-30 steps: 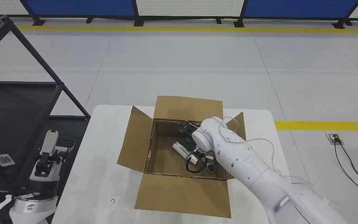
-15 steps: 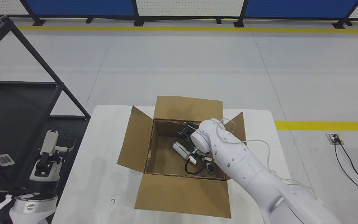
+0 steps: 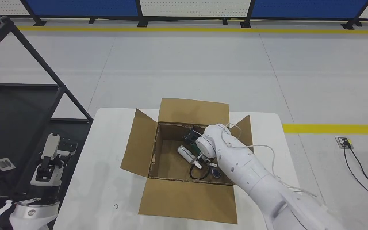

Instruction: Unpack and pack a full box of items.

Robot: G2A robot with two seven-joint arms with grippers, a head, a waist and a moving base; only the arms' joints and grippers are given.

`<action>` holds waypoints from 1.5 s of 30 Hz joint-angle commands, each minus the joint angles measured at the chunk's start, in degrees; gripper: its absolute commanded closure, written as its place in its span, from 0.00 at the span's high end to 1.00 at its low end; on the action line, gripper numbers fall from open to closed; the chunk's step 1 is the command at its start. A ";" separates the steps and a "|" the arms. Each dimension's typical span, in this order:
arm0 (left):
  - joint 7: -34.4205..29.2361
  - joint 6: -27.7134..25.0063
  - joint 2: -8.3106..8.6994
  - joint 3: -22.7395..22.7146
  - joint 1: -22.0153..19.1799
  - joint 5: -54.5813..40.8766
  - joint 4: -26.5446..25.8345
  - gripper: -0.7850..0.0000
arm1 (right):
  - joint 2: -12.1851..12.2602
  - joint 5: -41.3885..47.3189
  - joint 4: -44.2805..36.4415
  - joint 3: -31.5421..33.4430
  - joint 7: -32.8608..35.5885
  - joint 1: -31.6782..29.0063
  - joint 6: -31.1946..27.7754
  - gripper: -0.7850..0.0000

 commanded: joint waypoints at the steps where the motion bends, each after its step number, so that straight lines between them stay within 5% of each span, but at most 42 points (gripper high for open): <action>1: 0.00 0.00 0.00 0.00 0.00 0.00 0.00 1.00 | -0.28 0.03 0.62 0.10 -0.22 0.00 -0.18 0.31; 11: 0.00 0.00 0.00 0.00 0.00 0.00 0.00 1.00 | -1.68 0.03 3.86 0.58 -1.11 0.24 -0.89 0.26; 14: 0.00 0.00 0.00 0.00 0.00 0.00 0.00 1.00 | -2.08 0.13 4.76 0.76 -1.24 0.38 -1.24 0.16; 15: 0.00 0.00 0.00 0.00 0.00 0.00 0.00 1.00 | -2.20 0.09 5.06 0.80 -1.34 0.45 -1.37 0.00; 28: 0.00 0.00 0.00 0.00 0.00 0.00 0.00 1.00 | -2.68 -2.22 2.31 1.77 -0.49 2.02 -0.79 0.00; 36: 0.00 0.00 0.00 0.00 0.00 0.00 0.00 1.00 | 0.06 -5.55 -10.20 4.46 2.75 0.06 -0.29 0.00; 45: 0.00 0.00 0.00 0.00 0.00 0.00 0.00 1.00 | 7.02 -14.06 -39.92 14.50 12.49 -10.27 4.03 0.00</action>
